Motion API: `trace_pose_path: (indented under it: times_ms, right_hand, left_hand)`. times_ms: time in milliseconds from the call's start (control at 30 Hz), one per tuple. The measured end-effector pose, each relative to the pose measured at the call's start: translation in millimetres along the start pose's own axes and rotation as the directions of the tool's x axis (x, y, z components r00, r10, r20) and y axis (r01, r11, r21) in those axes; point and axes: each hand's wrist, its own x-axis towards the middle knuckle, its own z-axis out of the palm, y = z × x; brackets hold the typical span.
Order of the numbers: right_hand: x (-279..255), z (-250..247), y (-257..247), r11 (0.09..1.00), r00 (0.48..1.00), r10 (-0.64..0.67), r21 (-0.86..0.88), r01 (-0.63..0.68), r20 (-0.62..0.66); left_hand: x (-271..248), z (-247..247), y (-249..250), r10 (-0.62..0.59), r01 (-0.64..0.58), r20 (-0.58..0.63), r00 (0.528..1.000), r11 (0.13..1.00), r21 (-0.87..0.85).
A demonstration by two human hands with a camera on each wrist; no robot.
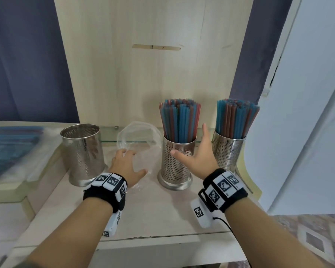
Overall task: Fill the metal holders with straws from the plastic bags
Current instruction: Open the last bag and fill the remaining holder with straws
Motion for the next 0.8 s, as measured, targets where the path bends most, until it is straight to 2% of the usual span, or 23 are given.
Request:
trace_pose_path:
  times_ms: [133, 233, 467, 667, 800]
  right_hand:
    - [9, 9, 11, 0.995, 0.996, 0.04, 0.086, -0.046, 0.074]
    - [2, 4, 9, 0.995, 0.997, 0.033, 0.091, -0.039, 0.072]
    - [-50, -40, 15, 0.99, 0.999, 0.036, 0.136, -0.041, 0.037]
    - [-90, -101, 34, 0.978, 0.986, 0.134, 0.175, -0.115, -0.103]
    - [-97, -127, 51, 0.989, 0.965, 0.129, 0.102, -0.108, -0.228]
  left_hand:
    - [-1, 0, 0, -0.013, 0.013, -0.002, 1.0, 1.0, -0.012]
    - [-1, -1, 1, -0.016, 0.016, -0.001, 1.0, 1.0, -0.014]
    - [0, -4, 1, -0.016, 0.016, 0.023, 1.0, 1.0, -0.002]
    - [-1, -4, 2, -0.018, 0.018, 0.035, 0.999, 1.0, 0.013]
    - [-3, -4, 4, -0.024, 0.023, 0.027, 0.999, 0.999, 0.026]
